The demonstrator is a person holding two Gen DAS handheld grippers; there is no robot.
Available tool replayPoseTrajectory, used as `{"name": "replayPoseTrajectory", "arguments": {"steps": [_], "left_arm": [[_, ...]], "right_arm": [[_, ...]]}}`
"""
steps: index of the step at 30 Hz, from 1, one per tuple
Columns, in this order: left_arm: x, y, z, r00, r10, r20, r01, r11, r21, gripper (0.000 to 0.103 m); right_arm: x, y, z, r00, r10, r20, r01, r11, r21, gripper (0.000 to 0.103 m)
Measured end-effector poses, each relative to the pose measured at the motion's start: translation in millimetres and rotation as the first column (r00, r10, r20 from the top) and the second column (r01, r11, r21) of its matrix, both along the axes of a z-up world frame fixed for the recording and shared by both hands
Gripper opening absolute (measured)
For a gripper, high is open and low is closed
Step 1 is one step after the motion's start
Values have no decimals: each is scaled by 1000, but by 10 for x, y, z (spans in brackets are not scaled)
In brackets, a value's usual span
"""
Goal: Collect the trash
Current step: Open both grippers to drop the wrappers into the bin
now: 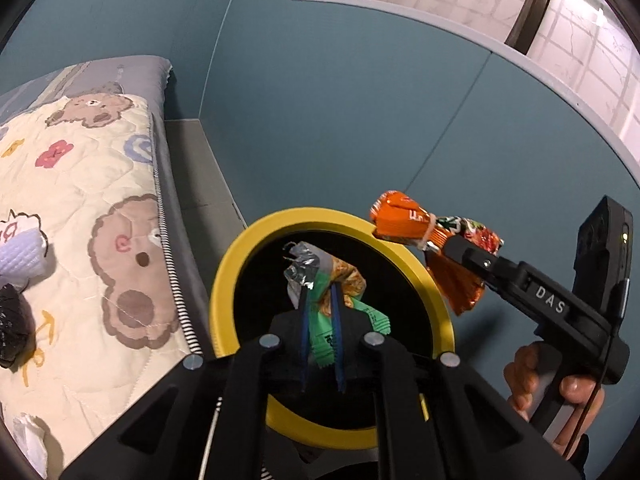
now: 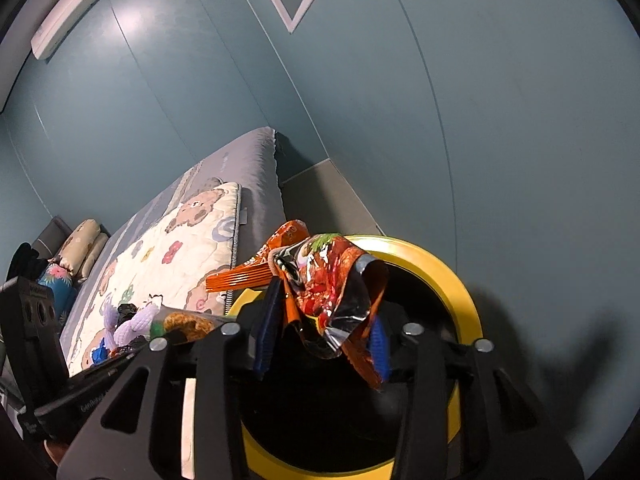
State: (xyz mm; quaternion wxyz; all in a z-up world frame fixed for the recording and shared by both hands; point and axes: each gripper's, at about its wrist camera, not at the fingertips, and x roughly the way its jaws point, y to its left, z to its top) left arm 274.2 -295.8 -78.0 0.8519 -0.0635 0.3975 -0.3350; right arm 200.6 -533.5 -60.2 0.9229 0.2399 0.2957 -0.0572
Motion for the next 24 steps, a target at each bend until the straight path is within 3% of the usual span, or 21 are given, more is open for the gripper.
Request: {"name": "replayPoseTrajectory", "arguments": {"steps": [4, 13, 16, 24], "left_arm": [[-16, 36, -7, 1000, 13, -5, -14, 1000, -15, 43], [-174, 286, 100, 996, 88, 7, -88, 996, -11, 82], [-212, 433, 151, 992, 126, 31, -126, 992, -2, 91], [-340, 913, 374, 967, 212, 139, -220, 974, 50, 95]], "right_arm": [[-21, -14, -8, 1000, -13, -9, 13, 1000, 1, 49], [-122, 7, 84, 999, -47, -3, 46, 999, -11, 64], [-161, 80, 121, 999, -32, 3, 33, 999, -20, 70], [-181, 489, 279, 997, 65, 35, -63, 997, -44, 73]]}}
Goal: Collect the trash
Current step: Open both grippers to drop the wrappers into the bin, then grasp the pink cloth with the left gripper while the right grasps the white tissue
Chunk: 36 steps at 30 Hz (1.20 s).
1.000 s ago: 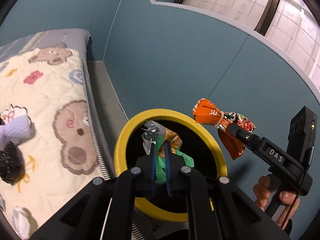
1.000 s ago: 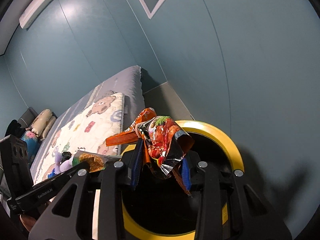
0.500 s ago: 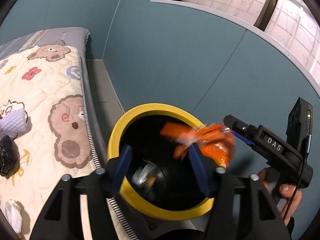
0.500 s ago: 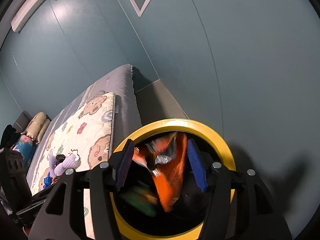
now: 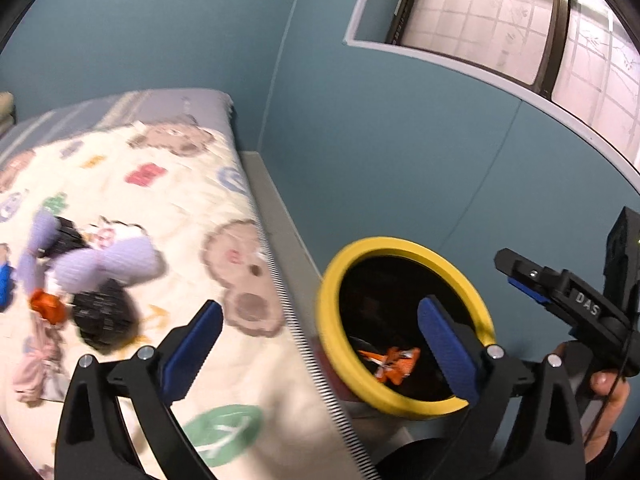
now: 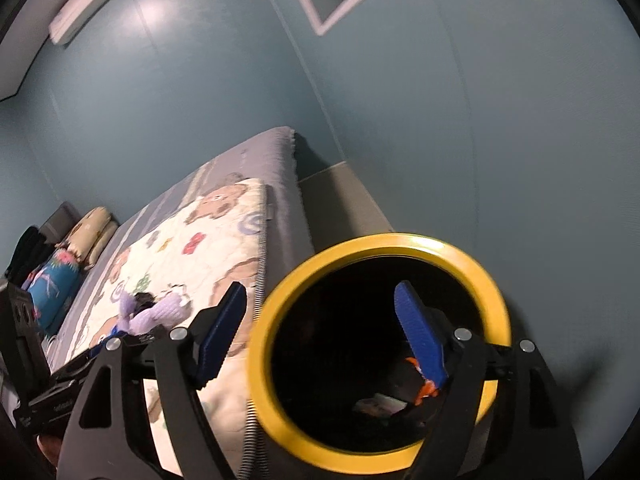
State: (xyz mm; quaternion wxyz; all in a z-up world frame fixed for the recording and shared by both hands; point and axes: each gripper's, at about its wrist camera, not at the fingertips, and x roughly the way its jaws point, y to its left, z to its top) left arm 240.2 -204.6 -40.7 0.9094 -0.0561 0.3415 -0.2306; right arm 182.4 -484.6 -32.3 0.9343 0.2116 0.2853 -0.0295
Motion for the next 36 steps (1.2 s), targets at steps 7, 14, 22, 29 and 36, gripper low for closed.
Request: {"name": "replayPoseTrajectory", "arguments": {"steps": [7, 14, 22, 29, 36], "left_arm": [[-84, 513, 105, 996, 81, 27, -81, 997, 8, 95], [-142, 1126, 104, 983, 179, 39, -180, 983, 25, 95], [-174, 1738, -25, 960, 280, 15, -280, 959, 47, 95], [-159, 2148, -199, 940, 341, -7, -340, 938, 72, 95], [-86, 2460, -422, 917, 397, -32, -391, 914, 111, 95]], "right_arm": [[33, 536, 169, 993, 117, 24, -117, 993, -18, 74], [55, 989, 313, 977, 211, 36, -210, 977, -28, 74], [138, 1533, 281, 953, 304, 8, -304, 952, -32, 74], [229, 1978, 147, 927, 374, -32, -375, 926, -38, 74], [305, 2391, -76, 895, 437, -88, -441, 897, -33, 74]]}}
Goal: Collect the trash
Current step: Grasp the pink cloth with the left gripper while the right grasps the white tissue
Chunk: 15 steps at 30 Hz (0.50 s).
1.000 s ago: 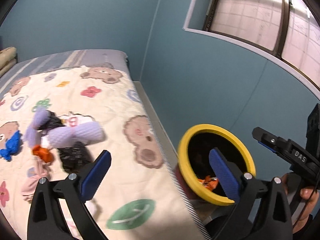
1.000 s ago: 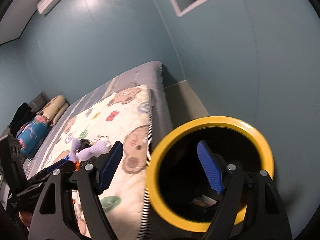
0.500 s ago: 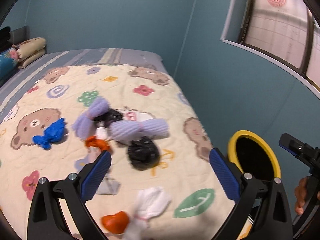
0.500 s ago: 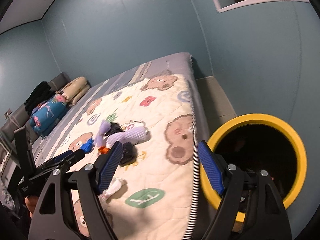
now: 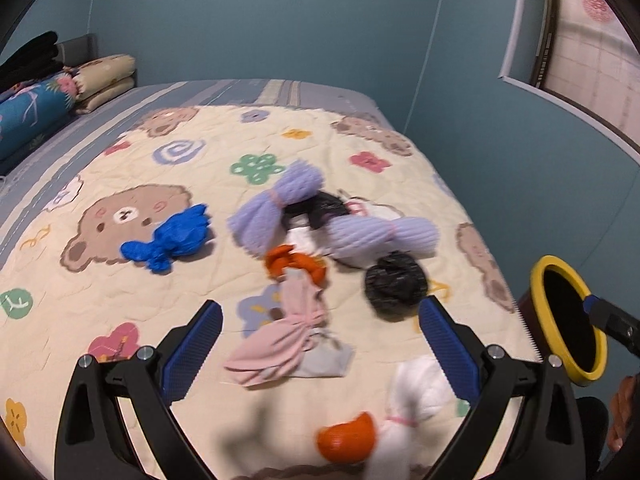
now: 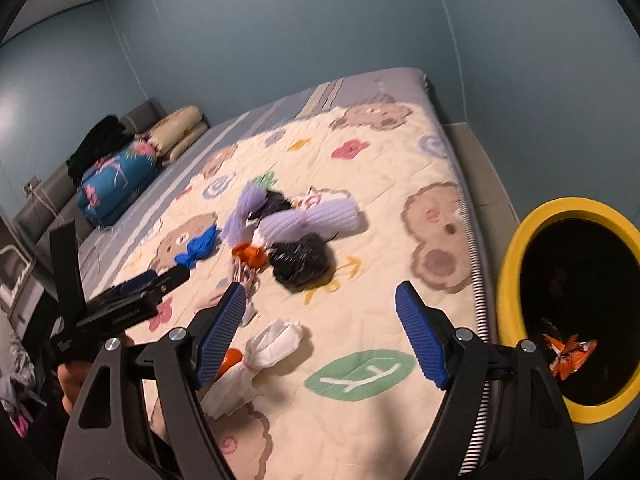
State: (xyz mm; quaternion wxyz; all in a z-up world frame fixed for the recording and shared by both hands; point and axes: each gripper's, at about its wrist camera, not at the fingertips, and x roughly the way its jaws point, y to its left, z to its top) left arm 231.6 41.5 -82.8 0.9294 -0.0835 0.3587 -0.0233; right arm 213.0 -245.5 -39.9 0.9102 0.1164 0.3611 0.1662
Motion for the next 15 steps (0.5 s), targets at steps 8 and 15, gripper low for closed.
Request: {"name": "replayPoseTrajectory", "arguments": {"steps": [8, 15], "left_arm": [[78, 313, -289, 997, 61, -56, -62, 998, -9, 95], [165, 445, -519, 991, 85, -102, -88, 996, -20, 95]], "right_arm": [[112, 335, -269, 997, 52, -54, -54, 998, -41, 74], [228, 543, -520, 992, 72, -102, -81, 992, -91, 74]]}}
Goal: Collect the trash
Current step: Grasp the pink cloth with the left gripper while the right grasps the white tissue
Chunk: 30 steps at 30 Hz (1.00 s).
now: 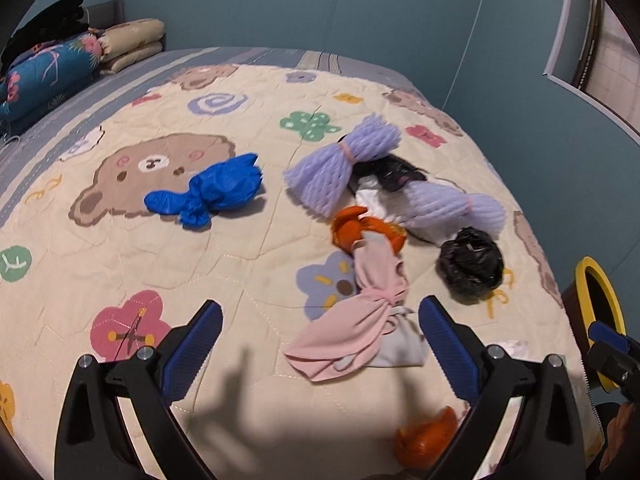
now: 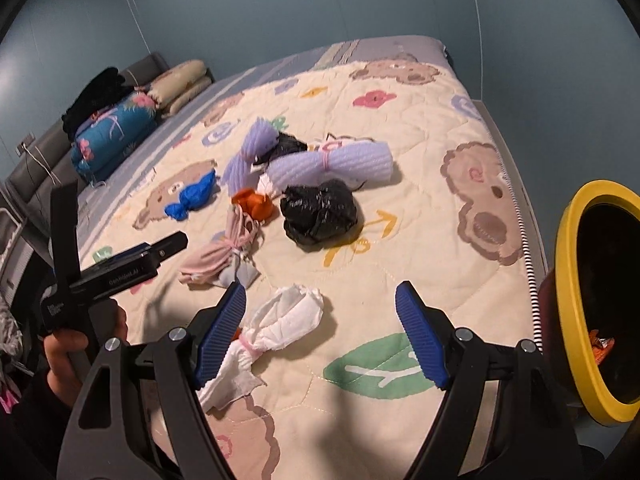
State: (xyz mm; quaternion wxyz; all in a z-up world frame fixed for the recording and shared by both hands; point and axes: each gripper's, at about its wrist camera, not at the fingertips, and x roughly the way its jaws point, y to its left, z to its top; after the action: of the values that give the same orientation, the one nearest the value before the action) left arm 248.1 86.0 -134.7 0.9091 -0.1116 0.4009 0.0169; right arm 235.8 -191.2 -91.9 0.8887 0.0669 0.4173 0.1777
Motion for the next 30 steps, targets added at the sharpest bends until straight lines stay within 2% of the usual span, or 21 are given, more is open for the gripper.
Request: {"name": "replayPoseTrajectory", "arguments": {"steps": [18, 20, 23, 26, 27, 28, 29, 30], "left_arm": [[258, -52, -377, 997, -22, -74, 19, 999, -47, 94], [260, -91, -394, 997, -36, -74, 33, 999, -43, 91], [276, -147, -447, 993, -71, -91, 67, 997, -46, 71], [286, -161, -476, 992, -87, -94, 82, 995, -59, 56], [281, -160, -476, 992, -88, -91, 82, 994, -65, 53], [280, -159, -471, 992, -94, -85, 87, 993, -80, 41], [278, -160, -467, 992, -96, -83, 89, 992, -87, 37], [273, -169, -459, 992, -95, -79, 88, 992, -88, 32]], "right_arm": [[158, 430, -463, 996, 54, -64, -62, 989, -134, 74], [158, 484, -507, 996, 64, -68, -73, 986, -151, 74], [153, 540, -580, 993, 78, -85, -91, 982, -163, 72], [137, 577, -620, 992, 87, -90, -101, 980, -169, 67], [133, 588, -623, 992, 89, -89, -103, 980, -171, 62], [129, 606, -624, 991, 97, -88, -111, 979, -172, 54], [126, 624, -625, 990, 106, -89, -120, 978, -173, 42], [114, 648, -628, 989, 117, -90, -132, 976, -175, 37]]}}
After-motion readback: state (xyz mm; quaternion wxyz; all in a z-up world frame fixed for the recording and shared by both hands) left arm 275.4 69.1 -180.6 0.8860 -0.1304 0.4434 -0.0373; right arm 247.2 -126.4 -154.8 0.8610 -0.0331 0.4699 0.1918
